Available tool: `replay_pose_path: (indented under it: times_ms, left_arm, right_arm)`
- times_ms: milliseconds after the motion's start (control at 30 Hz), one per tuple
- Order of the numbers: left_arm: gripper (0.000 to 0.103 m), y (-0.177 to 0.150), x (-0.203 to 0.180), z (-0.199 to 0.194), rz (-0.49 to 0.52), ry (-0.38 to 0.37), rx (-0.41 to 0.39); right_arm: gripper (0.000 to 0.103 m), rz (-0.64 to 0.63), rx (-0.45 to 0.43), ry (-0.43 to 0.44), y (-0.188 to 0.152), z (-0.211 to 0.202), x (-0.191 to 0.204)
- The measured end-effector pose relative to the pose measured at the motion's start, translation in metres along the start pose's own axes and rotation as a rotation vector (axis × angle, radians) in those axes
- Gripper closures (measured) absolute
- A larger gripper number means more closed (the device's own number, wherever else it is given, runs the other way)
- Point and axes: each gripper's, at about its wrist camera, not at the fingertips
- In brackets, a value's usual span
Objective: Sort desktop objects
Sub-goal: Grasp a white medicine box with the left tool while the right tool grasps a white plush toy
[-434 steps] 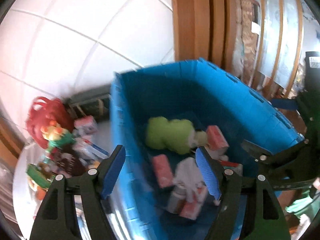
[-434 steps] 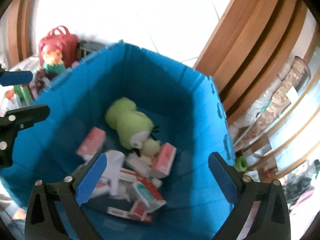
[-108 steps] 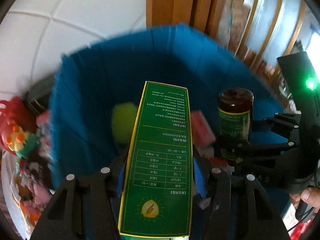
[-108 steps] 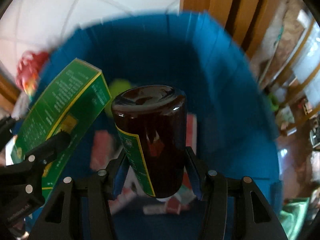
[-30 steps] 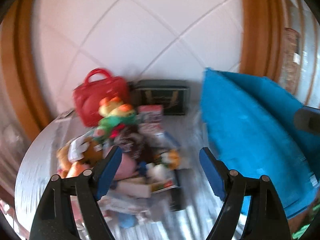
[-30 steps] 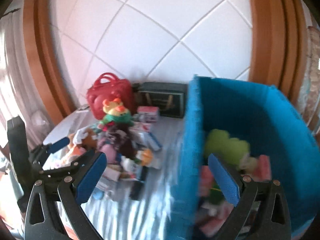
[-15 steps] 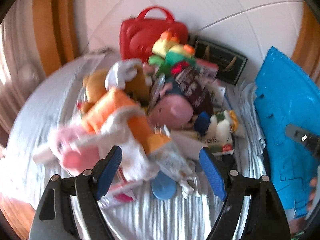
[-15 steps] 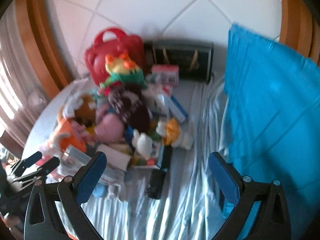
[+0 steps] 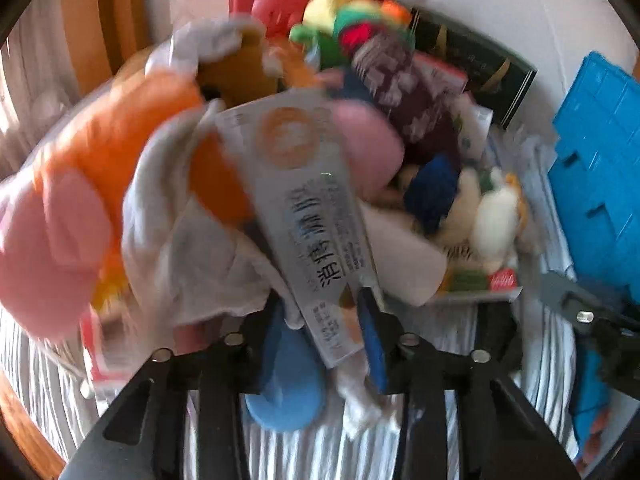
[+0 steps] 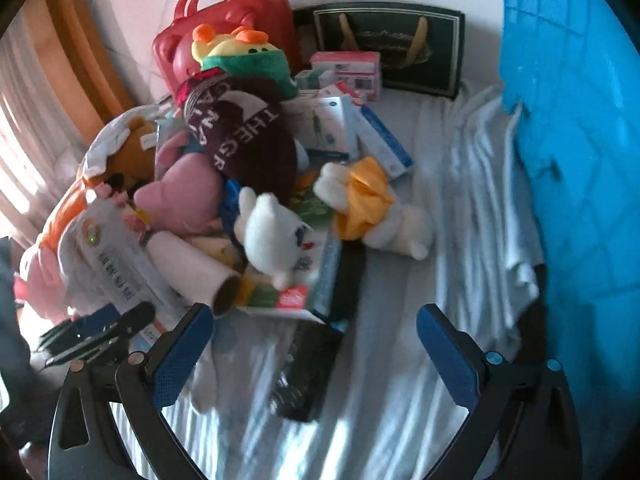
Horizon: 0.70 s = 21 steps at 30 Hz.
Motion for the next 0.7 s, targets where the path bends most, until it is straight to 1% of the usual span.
replay_pose_path:
  times_ms: [33,67,100,133,167,200,233,300,367,400,433,500,567,633,667,700]
  left_arm:
    - [0.076,0.004,-0.004,-0.006,0.028,0.008,-0.035]
    - [0.076,0.009,-0.008,-0.010,0.058,0.021,-0.063]
    - [0.077,0.015,-0.011,-0.011,0.081,0.029,-0.076]
    - [0.078,0.022,-0.013,-0.009,0.094,0.020,-0.066]
    - [0.078,0.028,-0.013,-0.004,0.095,0.010,-0.044]
    - [0.078,0.032,-0.013,0.000,0.092,-0.001,-0.028]
    - [0.078,0.035,-0.012,0.001,0.090,-0.013,-0.033]
    - [0.077,0.036,-0.013,0.001,0.105,-0.021,-0.033]
    - [0.065,0.036,-0.015,0.002,0.132,-0.017,-0.045]
    - [0.048,0.037,-0.016,0.003,0.141,-0.016,-0.043]
    - [0.034,0.040,-0.018,0.006,0.140,-0.024,-0.026]
    - [0.033,0.044,-0.019,0.013,0.120,-0.057,0.022]
    - [0.033,0.046,-0.023,0.017,0.102,-0.071,0.040]
    - [0.033,0.045,-0.031,0.023,0.115,-0.069,0.050]
    - [0.033,0.043,-0.036,0.028,0.134,-0.046,0.059]
    - [0.036,0.040,-0.040,0.033,0.155,-0.036,0.072]
  right_arm:
    - [0.000,0.005,-0.017,0.002,0.003,0.003,0.000]
    - [0.002,0.002,-0.029,0.002,0.007,0.007,0.002]
    - [0.009,0.001,-0.032,0.004,0.011,0.011,0.003]
    - [0.013,0.000,-0.032,0.006,0.015,0.017,0.004]
    - [0.025,-0.002,-0.028,0.013,0.018,0.022,0.005]
    - [0.034,-0.001,-0.021,0.022,0.021,0.029,0.006]
    - [0.037,-0.001,-0.012,0.027,0.024,0.036,0.008]
    - [0.037,-0.015,0.003,0.031,0.026,0.046,0.012]
    - [0.037,-0.033,0.008,0.023,0.027,0.053,0.016]
    - [0.037,-0.047,0.008,0.003,0.027,0.056,0.018]
    - [0.037,-0.056,0.012,-0.010,0.029,0.058,0.019]
    - [0.037,-0.046,0.014,-0.009,0.031,0.061,0.017]
    - [0.039,-0.029,0.014,-0.001,0.031,0.060,0.014]
    - [0.046,-0.030,0.008,-0.012,0.030,0.057,0.015]
    - [0.053,-0.040,0.011,-0.036,0.029,0.056,0.015]
    - [0.060,-0.047,0.013,-0.050,0.029,0.057,0.015]
Point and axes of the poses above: each gripper's, at about its wrist camera, not at the fingertips, and z roughly the way its jaws point, x to its left, y to its top, and after that the axes turned 10 degrees about -z, right-handed
